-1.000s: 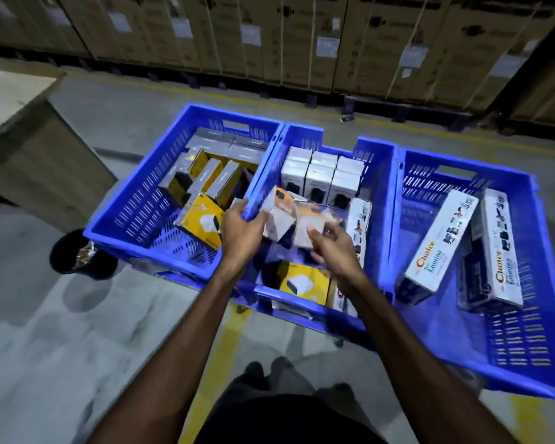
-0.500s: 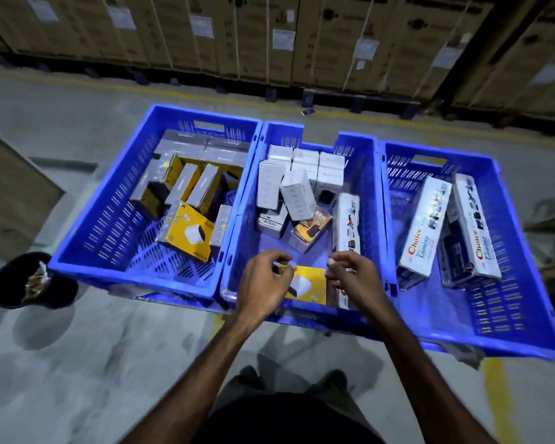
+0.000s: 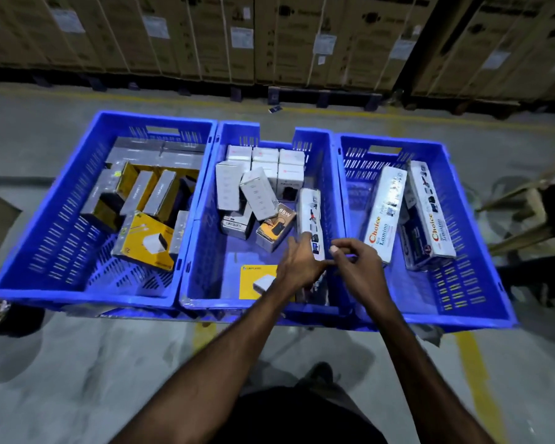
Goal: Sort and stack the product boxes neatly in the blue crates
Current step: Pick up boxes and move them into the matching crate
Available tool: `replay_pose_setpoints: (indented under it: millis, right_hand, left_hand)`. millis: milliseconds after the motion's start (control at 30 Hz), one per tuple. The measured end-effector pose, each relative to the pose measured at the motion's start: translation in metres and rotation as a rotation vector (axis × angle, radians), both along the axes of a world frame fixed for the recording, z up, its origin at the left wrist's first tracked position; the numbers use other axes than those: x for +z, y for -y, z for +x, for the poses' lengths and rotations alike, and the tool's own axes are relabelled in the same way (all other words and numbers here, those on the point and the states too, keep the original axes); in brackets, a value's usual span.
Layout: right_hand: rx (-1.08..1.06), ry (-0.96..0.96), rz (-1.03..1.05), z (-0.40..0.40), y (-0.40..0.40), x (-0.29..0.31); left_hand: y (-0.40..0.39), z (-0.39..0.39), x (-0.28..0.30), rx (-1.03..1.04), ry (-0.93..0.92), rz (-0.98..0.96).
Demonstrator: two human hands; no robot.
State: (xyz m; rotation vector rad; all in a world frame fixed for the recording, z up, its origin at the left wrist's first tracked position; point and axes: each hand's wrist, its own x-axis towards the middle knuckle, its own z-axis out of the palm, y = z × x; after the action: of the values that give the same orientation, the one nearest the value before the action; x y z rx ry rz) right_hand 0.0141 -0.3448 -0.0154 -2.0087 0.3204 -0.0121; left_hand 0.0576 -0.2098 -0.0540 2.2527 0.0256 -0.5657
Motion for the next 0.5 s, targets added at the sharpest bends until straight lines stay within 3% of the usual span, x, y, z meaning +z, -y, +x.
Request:
replay_pose_setpoints:
  millis: [233, 367, 500]
  right_hand:
    - [-0.022, -0.038, 0.14, -0.007, 0.025, -0.004]
    - [0.043, -0.042, 0.099, -0.006, 0.029, -0.007]
    - [0.037, -0.058, 0.209, -0.005, 0.034, -0.004]
  left_hand:
    - [0.019, 0.002, -0.008, 0.054, 0.012, 0.22]
    - [0.022, -0.006, -0.005, 0.079, -0.058, 0.209]
    - [0.017, -0.008, 0.027, 0.201, 0.034, 0.178]
